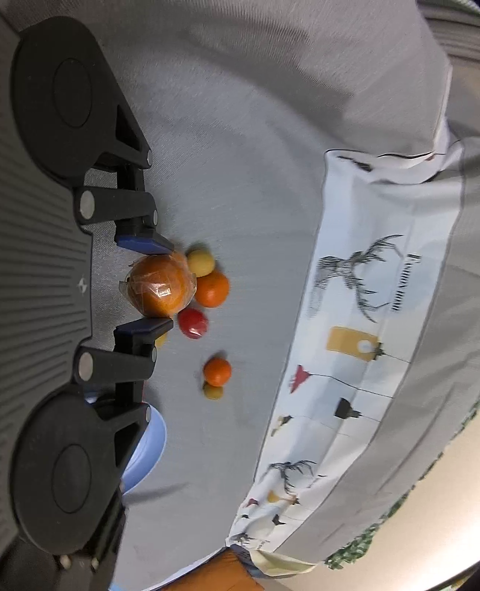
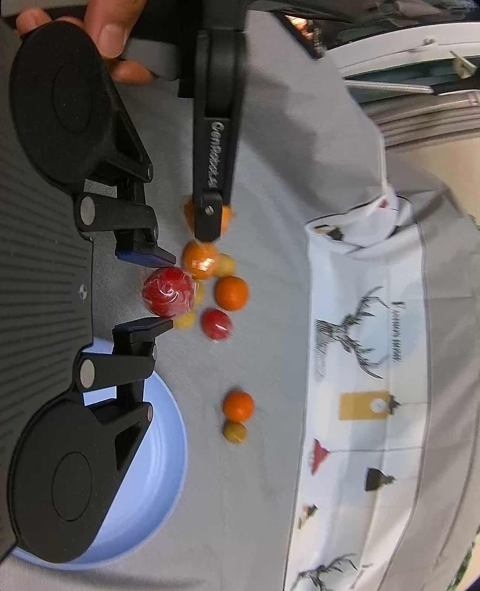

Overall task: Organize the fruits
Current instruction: 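Carry the wrapped orange and red fruit in both grippers over the blue plate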

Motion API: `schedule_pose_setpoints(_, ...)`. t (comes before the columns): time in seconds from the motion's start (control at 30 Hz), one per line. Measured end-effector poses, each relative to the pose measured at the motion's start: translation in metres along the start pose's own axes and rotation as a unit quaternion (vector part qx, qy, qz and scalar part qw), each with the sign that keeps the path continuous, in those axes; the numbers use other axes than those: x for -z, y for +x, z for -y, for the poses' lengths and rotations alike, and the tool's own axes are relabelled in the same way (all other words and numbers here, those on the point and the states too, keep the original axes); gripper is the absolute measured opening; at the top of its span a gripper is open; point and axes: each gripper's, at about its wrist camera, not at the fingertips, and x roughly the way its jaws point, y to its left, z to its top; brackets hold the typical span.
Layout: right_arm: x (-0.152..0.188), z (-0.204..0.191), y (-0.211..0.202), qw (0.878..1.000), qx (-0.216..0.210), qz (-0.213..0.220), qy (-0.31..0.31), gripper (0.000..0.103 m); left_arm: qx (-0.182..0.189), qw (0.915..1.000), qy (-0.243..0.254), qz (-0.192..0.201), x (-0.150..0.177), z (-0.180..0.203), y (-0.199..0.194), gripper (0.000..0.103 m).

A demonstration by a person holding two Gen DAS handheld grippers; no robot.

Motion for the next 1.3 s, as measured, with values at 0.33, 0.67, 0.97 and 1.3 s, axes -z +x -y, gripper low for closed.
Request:
schedule_pose_setpoints(0.33, -0.002, 0.052, -0.084, 0.999, 0.02, 0.047, 0.02, 0.031, 0.022, 0.9982, 0.052, 0.022, 0.014, 0.03, -0.031, 0.041)
schedule_pose_setpoints(0.67, 0.03, 0.095, -0.1, 0.994, 0.06, 0.064, 0.064, 0.031, 0.022, 0.9926, 0.116, 0.028, 0.042, 0.08, -0.037, 0.041)
schedule_pose_setpoints(0.97, 0.035, 0.094, -0.084, 0.995, 0.067, 0.041, 0.067, 0.031, 0.043, 0.9895, 0.136, 0.026, 0.052, 0.093, -0.024, 0.041)
schedule_pose_setpoints(1.3, 0.034, 0.095, -0.078, 0.994, 0.077, 0.036, 0.067, 0.031, 0.068, 0.9863, 0.149, 0.017, 0.061, 0.104, -0.01, 0.041)
